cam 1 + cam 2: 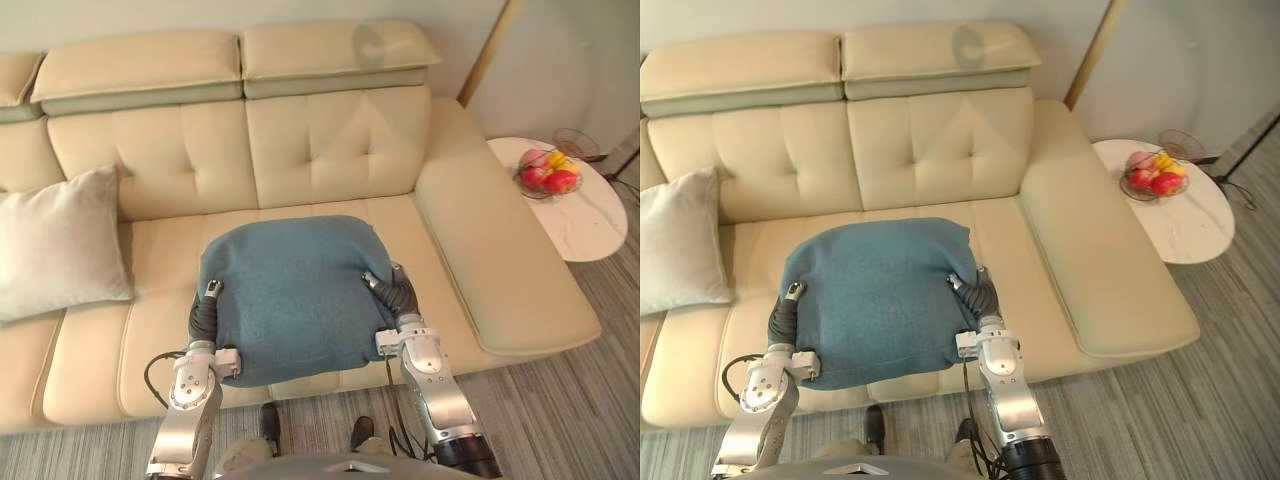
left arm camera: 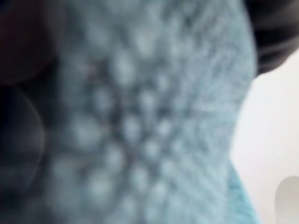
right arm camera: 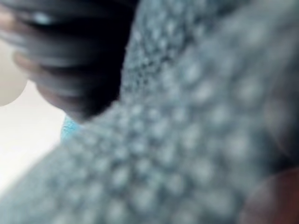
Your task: Pick up cushions and gather them together orderly.
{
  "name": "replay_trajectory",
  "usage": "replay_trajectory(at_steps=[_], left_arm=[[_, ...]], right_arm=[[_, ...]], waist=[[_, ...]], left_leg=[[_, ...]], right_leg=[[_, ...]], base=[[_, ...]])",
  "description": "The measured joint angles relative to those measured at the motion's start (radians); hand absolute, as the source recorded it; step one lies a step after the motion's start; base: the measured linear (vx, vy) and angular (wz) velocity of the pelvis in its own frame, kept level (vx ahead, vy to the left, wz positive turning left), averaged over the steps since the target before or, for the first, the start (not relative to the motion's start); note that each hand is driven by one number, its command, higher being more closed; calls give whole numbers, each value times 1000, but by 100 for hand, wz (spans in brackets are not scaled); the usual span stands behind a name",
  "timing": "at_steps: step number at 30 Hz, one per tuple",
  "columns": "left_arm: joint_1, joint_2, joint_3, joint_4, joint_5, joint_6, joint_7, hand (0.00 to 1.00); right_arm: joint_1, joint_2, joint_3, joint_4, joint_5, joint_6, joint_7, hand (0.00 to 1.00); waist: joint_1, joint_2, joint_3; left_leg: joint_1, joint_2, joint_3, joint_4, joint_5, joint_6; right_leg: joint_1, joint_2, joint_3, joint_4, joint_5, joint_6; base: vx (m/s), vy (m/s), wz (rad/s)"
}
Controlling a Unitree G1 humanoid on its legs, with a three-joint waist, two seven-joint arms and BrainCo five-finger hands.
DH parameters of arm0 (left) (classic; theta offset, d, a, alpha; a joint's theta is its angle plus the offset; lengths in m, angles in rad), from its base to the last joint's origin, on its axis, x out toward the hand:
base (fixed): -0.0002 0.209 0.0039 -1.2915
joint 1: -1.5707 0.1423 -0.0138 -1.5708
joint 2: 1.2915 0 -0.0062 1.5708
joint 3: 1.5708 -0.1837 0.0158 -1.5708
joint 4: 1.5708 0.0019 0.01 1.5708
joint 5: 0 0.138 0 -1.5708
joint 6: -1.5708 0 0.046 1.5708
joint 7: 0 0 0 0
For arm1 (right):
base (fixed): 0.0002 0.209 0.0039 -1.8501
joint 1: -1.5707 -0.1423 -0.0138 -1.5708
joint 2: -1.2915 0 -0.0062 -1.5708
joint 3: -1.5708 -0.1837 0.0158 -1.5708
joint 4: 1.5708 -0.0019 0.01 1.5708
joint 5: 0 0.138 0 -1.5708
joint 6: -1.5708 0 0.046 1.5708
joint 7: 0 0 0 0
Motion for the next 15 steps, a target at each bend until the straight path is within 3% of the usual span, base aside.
replay_trajectory(at_steps=[3, 12, 15], left_arm=[[15, -4, -2, 0, 1, 1, -8, 100], [28, -20, -1, 0, 41, 10, -32, 100], [-23, -13, 6, 13, 59, 10, -20, 100]], right_arm=[[20, 0, -2, 1, 0, 0, 6, 100], [67, 19, -29, 10, 0, 0, 25, 100], [25, 19, -32, 27, 5, 0, 20, 100]], waist=[[-23, -1, -1], [-33, 1, -3], [-37, 8, -4]], left_leg=[[13, 4, 15, -3, 0, 0], [21, 19, 34, -7, 1, -5], [-54, 21, 38, -4, 21, -6]], right_leg=[[12, 11, 23, -27, 18, 1], [16, 32, 44, -51, 33, -9], [-60, 35, 51, -52, 58, -13]], base=[[0, 22, -22], [-9, -14, -9], [-62, 2, -5]])
